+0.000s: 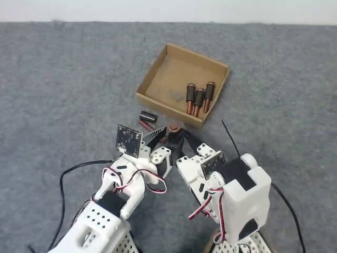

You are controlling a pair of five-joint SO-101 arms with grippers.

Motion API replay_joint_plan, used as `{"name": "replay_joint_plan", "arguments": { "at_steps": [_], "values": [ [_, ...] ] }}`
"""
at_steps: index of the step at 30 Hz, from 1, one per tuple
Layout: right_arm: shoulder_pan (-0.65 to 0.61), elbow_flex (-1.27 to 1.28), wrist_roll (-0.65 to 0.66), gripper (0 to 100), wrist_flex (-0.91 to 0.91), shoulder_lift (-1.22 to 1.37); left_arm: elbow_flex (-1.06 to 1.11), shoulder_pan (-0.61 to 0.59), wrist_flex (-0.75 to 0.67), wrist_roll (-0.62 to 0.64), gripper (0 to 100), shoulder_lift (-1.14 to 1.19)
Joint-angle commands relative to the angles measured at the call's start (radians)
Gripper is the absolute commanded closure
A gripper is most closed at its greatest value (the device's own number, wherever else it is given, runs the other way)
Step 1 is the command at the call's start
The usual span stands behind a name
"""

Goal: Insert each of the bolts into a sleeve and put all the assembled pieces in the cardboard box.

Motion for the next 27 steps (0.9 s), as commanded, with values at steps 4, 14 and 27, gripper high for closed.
{"name": "replay_joint_plan", "arguments": {
  "at_steps": [4, 14, 27],
  "values": [
    [0.021, 0.003, -0.006, 99.1, -0.005, -0.01, -0.096, 0.0, 0.008, 0.058, 83, -0.017],
    [0.022, 0.002, -0.006, 99.1, -0.005, -0.013, -0.22, 0.0, 0.121, 0.057, 83, -0.018],
    [0.024, 0.003, -0.006, 99.1, -0.005, -0.015, -0.26, -0.292, 0.193, 0.063, 91, -0.018]
  ]
}}
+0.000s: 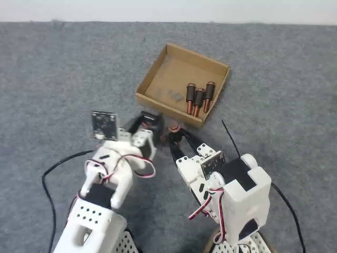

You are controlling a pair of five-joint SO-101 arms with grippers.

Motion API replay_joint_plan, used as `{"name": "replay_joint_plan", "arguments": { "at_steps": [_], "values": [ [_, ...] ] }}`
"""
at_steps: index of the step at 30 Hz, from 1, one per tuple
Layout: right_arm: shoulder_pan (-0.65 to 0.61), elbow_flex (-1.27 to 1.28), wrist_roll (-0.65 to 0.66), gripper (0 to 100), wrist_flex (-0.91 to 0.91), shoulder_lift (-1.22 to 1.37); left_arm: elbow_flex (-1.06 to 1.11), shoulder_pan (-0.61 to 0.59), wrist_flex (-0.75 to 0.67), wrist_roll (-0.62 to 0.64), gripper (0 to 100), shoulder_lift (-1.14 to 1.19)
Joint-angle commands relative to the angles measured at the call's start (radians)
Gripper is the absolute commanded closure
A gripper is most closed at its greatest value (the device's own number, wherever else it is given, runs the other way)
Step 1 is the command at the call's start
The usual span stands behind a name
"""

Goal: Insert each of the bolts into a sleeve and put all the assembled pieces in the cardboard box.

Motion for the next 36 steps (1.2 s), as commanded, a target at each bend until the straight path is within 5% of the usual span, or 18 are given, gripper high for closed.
{"name": "replay_joint_plan", "arguments": {
  "at_steps": [1, 13, 22, 36],
  "values": [
    [0.022, 0.003, -0.006, 99.1, -0.005, -0.015, -0.076, -0.101, 0.009, 0.017, 96, -0.018],
    [0.087, 0.002, -0.006, 99.1, -0.016, -0.019, -0.039, -0.321, 0.313, 0.012, 99, -0.018],
    [0.254, -0.164, -0.006, 99.1, 0.03, -0.139, 0.093, -0.313, 0.275, 0.009, 99, -0.017],
    [0.263, -0.669, -0.006, 99.1, 0.877, -0.344, 0.093, -0.308, 0.272, -0.037, 99, -0.017]
  ]
}}
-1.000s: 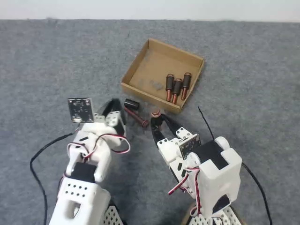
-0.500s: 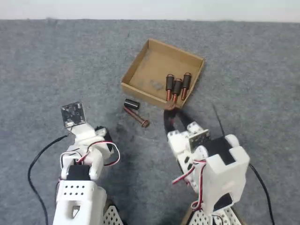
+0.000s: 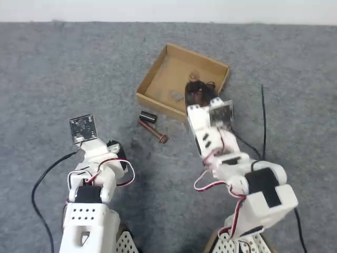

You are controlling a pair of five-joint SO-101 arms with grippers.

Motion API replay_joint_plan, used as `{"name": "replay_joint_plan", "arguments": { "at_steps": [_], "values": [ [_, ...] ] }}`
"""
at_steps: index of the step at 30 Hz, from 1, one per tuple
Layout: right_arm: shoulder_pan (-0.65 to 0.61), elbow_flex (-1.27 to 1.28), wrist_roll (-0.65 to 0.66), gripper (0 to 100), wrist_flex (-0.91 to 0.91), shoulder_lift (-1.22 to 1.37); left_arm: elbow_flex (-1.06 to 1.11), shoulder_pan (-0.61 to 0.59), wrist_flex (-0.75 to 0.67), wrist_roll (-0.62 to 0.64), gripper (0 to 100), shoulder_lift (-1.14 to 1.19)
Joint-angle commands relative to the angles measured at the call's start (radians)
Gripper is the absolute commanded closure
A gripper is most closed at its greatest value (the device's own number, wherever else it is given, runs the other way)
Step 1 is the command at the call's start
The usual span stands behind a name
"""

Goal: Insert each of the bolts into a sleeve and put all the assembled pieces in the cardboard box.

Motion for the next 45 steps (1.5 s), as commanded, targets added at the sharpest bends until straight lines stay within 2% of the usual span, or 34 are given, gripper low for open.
{"name": "replay_joint_plan", "arguments": {
  "at_steps": [1, 6, 14, 20, 23, 27, 30, 43, 45],
  "values": [
    [0.01, -0.19, -0.006, 99.1, 0.255, -0.108, -0.008, 0.008, -0.034, -0.025, 99, -0.017],
    [0.015, -0.384, -0.006, 99.1, 0.595, -0.099, -0.008, 0.008, -0.034, -0.025, 99, -0.017],
    [0.008, -0.663, -0.012, 99.1, 1.012, 0.002, -0.008, 0.008, -0.034, -0.025, 99, -0.017],
    [-0.015, -0.919, -0.015, 99.1, 1.429, 0.107, -0.008, 0.008, -0.034, -0.025, 99, -0.017],
    [-0.038, -1.026, -0.074, 99.1, 1.563, 0.179, -0.008, 0.008, -0.034, -0.025, 99, -0.017],
    [-0.039, -1.163, -0.184, 99.1, 1.678, 0.277, -0.008, 0.008, -0.034, -0.025, 99, -0.017],
    [-0.039, -1.246, -0.219, 99.1, 1.744, 0.346, -0.008, 0.008, -0.034, -0.025, 99, -0.017],
    [-0.041, -1.326, -0.241, 98.7, 1.768, 0.44, 0.008, 0.006, -0.086, -0.025, 99, -0.017],
    [-0.041, -1.326, -0.241, 95.7, 1.77, 0.44, 0.008, 0.006, -0.086, -0.025, 99, -0.017]
  ]
}}
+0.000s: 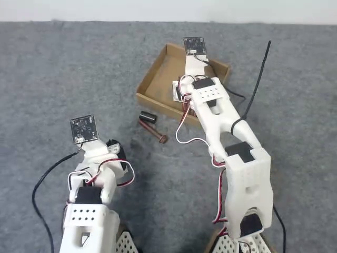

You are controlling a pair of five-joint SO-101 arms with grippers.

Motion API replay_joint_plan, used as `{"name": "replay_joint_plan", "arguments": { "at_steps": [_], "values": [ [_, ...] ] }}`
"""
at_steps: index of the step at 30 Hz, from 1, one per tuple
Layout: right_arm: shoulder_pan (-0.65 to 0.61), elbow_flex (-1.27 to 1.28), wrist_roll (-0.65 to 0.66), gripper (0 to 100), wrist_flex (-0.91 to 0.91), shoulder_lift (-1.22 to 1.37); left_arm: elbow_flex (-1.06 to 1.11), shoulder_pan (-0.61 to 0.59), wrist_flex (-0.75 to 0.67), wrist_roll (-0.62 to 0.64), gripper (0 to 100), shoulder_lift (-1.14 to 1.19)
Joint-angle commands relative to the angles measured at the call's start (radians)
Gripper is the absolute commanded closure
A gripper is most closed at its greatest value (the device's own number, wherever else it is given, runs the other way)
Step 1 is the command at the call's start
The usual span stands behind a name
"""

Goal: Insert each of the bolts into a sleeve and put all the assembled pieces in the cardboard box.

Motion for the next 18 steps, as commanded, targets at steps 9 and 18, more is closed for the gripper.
{"name": "replay_joint_plan", "arguments": {
  "at_steps": [9, 18],
  "values": [
    [-0.007, -0.172, -0.005, 89.1, 0.196, -0.035, -0.015, 0.006, -0.035, -0.008, 99, -0.017],
    [-0.008, -0.344, -0.005, 99.3, 0.469, -0.047, -0.015, 0.002, -0.04, -0.006, 99, -0.017]
  ]
}}
